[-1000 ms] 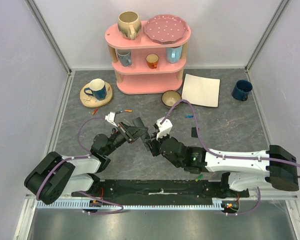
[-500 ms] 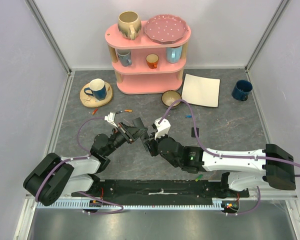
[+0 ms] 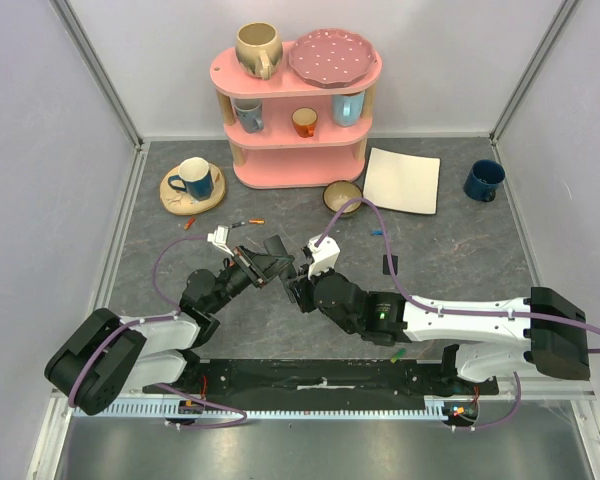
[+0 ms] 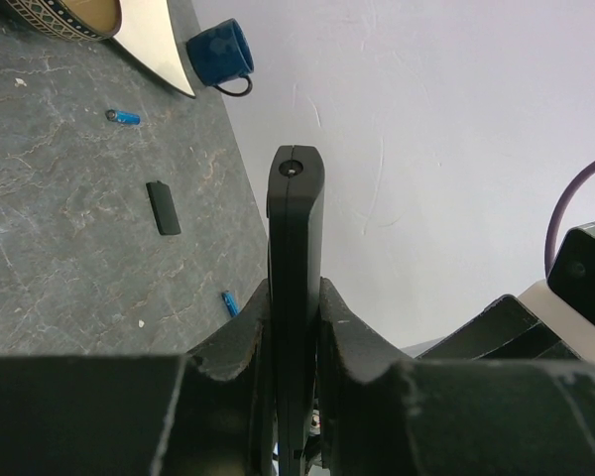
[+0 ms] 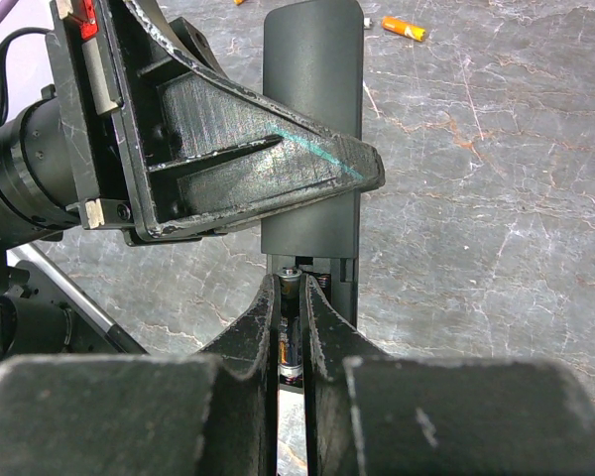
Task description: Load the batteries into the remote control
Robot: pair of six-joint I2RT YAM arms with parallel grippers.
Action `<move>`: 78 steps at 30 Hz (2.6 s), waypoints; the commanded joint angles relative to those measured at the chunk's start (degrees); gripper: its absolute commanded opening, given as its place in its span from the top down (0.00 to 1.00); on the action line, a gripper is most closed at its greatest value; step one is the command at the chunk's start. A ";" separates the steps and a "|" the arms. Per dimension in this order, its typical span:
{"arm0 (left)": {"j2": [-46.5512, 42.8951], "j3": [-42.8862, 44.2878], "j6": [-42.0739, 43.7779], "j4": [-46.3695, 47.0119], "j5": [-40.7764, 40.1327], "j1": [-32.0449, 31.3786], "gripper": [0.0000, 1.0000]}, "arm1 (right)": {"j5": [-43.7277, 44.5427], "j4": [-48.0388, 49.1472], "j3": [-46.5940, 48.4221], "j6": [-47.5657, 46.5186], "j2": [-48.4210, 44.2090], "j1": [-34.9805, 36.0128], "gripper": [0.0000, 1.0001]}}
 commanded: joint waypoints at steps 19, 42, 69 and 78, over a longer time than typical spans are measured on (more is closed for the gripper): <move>-2.44 3.05 0.79 18.72 -3.34 -0.16 0.98 | -7.12 -6.26 0.61 0.72 3.59 0.89 1.00; -2.79 2.00 0.62 17.84 -2.63 -0.25 0.98 | -1.32 -11.36 4.56 1.51 2.98 0.89 0.83; -1.04 1.30 0.18 17.14 -1.93 -0.25 0.98 | 3.52 -15.84 10.18 1.42 3.42 0.80 0.59; -0.86 1.21 0.18 17.23 -1.58 -0.25 0.98 | 5.10 -17.68 12.03 0.98 3.07 0.63 0.51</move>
